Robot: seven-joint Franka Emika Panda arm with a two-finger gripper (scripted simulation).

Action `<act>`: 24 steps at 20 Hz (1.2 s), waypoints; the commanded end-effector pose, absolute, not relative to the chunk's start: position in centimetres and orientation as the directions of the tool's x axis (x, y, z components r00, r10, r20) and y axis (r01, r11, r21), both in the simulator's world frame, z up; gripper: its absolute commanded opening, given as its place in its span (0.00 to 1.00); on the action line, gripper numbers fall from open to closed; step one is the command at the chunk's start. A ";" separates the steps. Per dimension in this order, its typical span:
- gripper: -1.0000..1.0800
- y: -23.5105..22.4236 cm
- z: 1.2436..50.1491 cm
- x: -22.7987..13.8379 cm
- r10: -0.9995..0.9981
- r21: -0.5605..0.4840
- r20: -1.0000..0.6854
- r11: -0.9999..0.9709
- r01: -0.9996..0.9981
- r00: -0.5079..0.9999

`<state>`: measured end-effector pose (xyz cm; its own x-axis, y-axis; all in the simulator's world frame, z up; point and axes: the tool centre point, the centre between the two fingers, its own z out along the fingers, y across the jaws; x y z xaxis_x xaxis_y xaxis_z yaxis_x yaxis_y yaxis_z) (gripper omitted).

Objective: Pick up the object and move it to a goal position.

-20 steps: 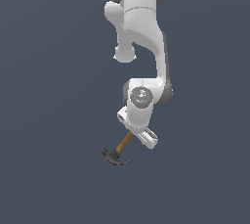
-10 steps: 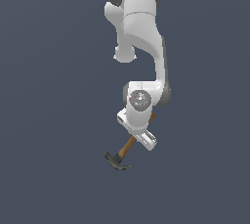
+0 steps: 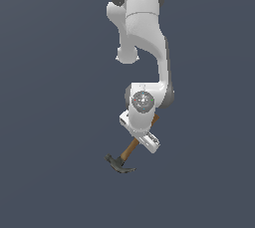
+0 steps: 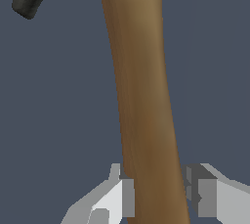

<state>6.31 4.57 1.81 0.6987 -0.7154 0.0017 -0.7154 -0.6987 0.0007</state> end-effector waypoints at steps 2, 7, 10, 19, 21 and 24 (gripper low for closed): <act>0.00 4.3 2.1 6.0 -0.716 0.002 0.001 -0.698 -0.716 0.698; 0.00 3.8 3.3 5.2 -0.716 0.002 0.001 -0.698 -0.716 0.698; 0.00 3.3 4.4 4.5 -0.716 0.002 0.001 -0.698 -0.716 0.698; 0.00 0.9 10.0 0.9 -0.715 0.000 -0.001 -0.699 -0.715 0.699; 0.00 0.4 11.3 0.0 -0.715 0.000 -0.001 -0.700 -0.715 0.700; 0.00 -0.4 13.1 -1.1 -0.714 -0.001 -0.001 -0.700 -0.714 0.700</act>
<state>-0.59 -0.04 12.03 0.6994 -0.7147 -0.0033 -0.7147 -0.6994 0.0024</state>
